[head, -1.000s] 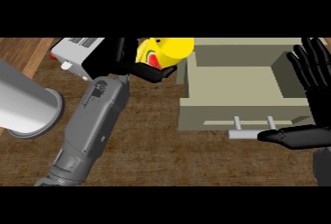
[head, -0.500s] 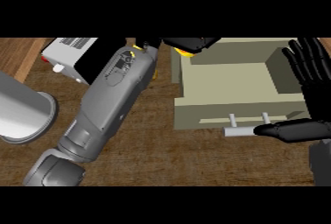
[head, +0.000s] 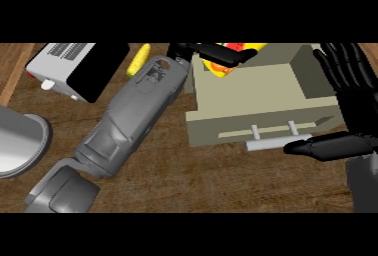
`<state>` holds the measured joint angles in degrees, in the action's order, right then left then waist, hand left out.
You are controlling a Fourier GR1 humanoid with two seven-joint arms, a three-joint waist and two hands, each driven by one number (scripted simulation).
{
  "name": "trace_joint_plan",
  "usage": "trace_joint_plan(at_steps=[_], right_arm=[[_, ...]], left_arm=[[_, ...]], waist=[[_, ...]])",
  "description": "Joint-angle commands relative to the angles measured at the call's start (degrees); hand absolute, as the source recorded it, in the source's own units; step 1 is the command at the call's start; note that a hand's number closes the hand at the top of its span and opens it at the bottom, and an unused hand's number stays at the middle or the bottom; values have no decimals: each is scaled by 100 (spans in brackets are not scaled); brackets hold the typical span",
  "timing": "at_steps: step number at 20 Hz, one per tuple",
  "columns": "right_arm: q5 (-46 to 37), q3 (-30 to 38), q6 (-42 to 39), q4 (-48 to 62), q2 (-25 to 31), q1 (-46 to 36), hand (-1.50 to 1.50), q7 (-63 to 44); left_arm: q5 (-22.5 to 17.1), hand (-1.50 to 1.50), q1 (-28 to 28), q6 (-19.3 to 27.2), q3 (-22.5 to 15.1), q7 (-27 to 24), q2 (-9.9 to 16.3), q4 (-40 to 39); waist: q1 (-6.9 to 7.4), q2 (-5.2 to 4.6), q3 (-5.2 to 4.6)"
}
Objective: Pick up the cup, place it into the drawer and close the drawer
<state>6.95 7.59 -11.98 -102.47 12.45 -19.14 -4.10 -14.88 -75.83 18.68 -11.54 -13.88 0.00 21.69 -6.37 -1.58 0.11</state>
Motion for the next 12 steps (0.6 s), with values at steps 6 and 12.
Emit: trace_joint_plan(at_steps=[6, 12], right_arm=[[-46, -292, -51, 126, -130, -339, -150, -20], [384, -509, -497, 91, -186, -384, -150, -36]], left_arm=[[-259, 150, -235, -347, -876, 540, 0, -462], [-846, -150, 381, -260, -787, -259, 0, -177]], waist=[[-464, -100, 7], [-539, -137, -6]])
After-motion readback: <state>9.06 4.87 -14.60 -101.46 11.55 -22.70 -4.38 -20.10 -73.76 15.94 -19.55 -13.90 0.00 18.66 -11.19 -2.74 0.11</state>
